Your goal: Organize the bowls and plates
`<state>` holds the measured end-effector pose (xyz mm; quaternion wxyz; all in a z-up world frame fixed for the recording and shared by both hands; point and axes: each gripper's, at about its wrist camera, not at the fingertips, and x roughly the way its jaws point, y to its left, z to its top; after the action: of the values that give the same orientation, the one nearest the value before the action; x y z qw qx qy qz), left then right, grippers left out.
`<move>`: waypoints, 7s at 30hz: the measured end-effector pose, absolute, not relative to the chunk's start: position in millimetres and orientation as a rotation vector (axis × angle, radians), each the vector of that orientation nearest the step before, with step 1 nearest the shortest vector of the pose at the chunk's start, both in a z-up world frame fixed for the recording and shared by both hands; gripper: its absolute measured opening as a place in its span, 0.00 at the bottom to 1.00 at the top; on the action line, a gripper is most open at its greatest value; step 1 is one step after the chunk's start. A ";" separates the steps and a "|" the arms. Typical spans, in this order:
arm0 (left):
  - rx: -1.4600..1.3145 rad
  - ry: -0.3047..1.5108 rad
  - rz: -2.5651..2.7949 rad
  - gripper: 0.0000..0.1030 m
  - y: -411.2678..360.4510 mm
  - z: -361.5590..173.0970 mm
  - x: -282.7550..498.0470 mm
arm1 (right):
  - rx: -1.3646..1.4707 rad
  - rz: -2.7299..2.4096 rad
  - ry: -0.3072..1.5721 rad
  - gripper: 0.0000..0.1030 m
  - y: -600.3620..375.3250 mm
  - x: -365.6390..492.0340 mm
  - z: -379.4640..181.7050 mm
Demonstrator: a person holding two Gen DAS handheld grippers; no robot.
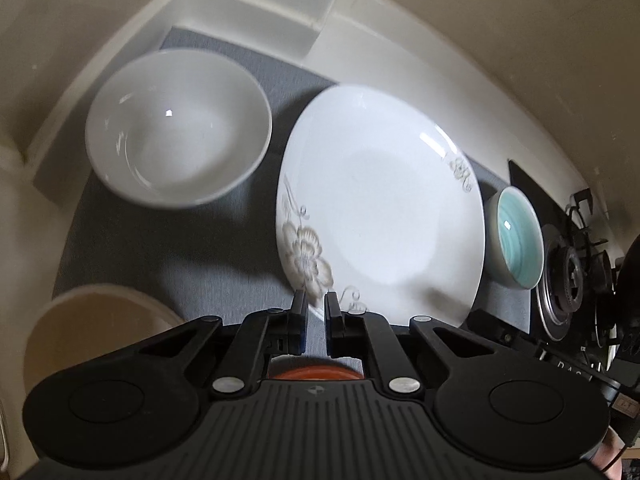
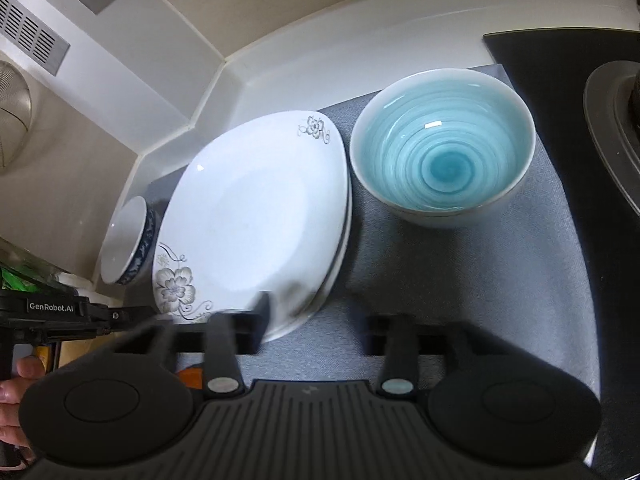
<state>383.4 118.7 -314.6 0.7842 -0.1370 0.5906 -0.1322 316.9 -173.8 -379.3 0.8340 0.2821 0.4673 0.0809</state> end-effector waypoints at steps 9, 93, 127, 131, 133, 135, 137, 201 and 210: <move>-0.358 1.297 -0.296 0.14 129.3 -328.2 406.4 | 0.654 0.137 1.021 0.25 -167.9 328.0 -397.1; -0.060 1.281 -0.376 0.09 85.7 -245.9 309.8 | 0.176 0.243 0.899 0.17 -110.9 206.4 -316.0; 0.174 1.172 -0.227 0.09 26.3 -308.7 440.8 | 0.196 0.077 0.876 0.08 -120.8 382.8 -375.9; 0.163 1.144 -0.229 0.09 27.5 -308.9 427.7 | 0.165 0.042 0.854 0.11 -114.6 378.5 -374.4; 0.130 1.120 -0.260 0.13 34.0 -296.0 417.3 | 0.210 0.044 0.822 0.20 -121.5 373.2 -370.4; 0.087 1.065 -0.277 0.36 49.9 -276.3 402.7 | 0.233 0.043 0.783 0.39 -127.7 366.6 -361.2; 0.016 0.980 -0.277 0.70 77.6 -254.3 383.4 | 0.241 0.062 0.743 0.48 -131.5 358.1 -348.4; -0.141 1.137 -0.137 0.15 122.9 -241.7 385.4 | 0.418 0.372 0.733 0.17 -70.6 346.3 -307.9; -0.023 1.156 -0.351 0.15 -11.1 -227.3 403.8 | 0.442 0.173 0.643 0.18 -179.9 304.5 -288.3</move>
<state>403.8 -11.1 -227.3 0.8231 -0.0110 0.5433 -0.1650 304.5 -179.9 -288.3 0.9212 0.2151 0.3129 0.0845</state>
